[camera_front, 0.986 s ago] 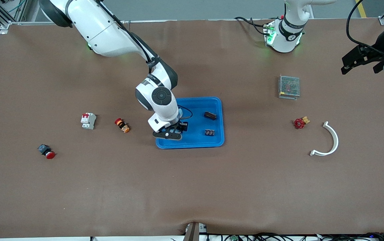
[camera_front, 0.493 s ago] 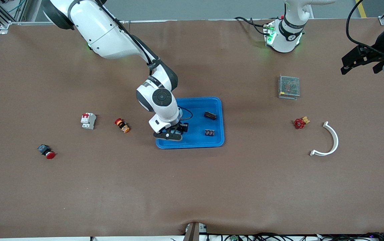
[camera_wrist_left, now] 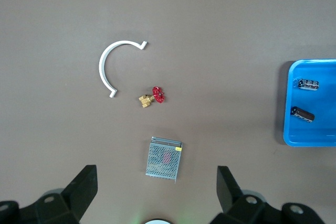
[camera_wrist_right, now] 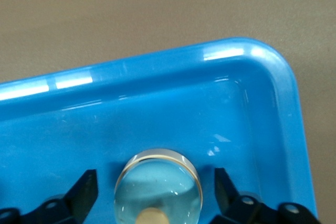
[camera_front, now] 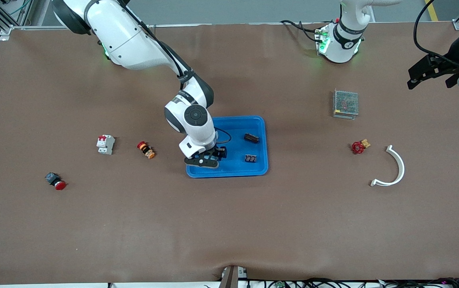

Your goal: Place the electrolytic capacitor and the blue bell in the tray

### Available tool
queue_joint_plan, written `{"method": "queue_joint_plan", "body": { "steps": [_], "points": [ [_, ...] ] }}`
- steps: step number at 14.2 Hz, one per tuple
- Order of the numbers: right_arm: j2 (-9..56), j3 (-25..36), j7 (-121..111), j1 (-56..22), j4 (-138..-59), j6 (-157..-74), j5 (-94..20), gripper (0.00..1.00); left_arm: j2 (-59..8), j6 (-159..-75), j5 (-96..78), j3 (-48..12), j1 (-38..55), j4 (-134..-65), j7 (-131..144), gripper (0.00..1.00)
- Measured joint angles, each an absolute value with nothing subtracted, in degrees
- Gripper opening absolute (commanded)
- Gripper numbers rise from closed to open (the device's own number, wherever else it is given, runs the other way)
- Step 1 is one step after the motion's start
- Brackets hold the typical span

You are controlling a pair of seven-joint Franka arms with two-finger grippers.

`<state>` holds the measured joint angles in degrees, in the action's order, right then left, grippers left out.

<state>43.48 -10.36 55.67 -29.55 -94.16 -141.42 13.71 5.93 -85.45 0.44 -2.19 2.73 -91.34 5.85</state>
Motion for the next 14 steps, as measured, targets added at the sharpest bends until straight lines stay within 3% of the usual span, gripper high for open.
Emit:
{"method": "queue_joint_plan", "body": {
  "steps": [2,5,9,12,13,14],
  "points": [
    [43.15,-10.25,55.67,-29.55,-93.38,-140.70,13.71,1.00,5.93,-85.46,0.44,-2.17,2.72,-91.35,5.85,1.00],
    [38.44,-10.94,55.62,-29.68,-91.91,-131.22,13.72,1.00,5.93,-85.46,0.44,-2.14,2.71,-91.40,5.85,1.00],
    [27.07,-14.83,54.64,-29.73,-91.57,-115.33,13.01,1.00,5.92,-85.46,0.44,-2.10,2.70,-91.47,5.85,1.00],
    [18.70,-14.91,46.30,-28.76,-91.44,-104.68,6.79,1.00,5.92,-85.46,0.44,-2.09,2.70,-91.50,5.85,1.00],
    [11.88,-14.87,42.16,-27.12,-92.15,-99.05,4.61,1.00,5.92,-85.46,0.44,-2.08,2.69,-91.51,5.85,1.00],
    [10.98,-14.79,39.54,-26.68,-91.75,-96.22,4.63,1.00,5.92,-85.46,0.44,-2.07,2.69,-91.51,5.85,1.00]
  ]
}}
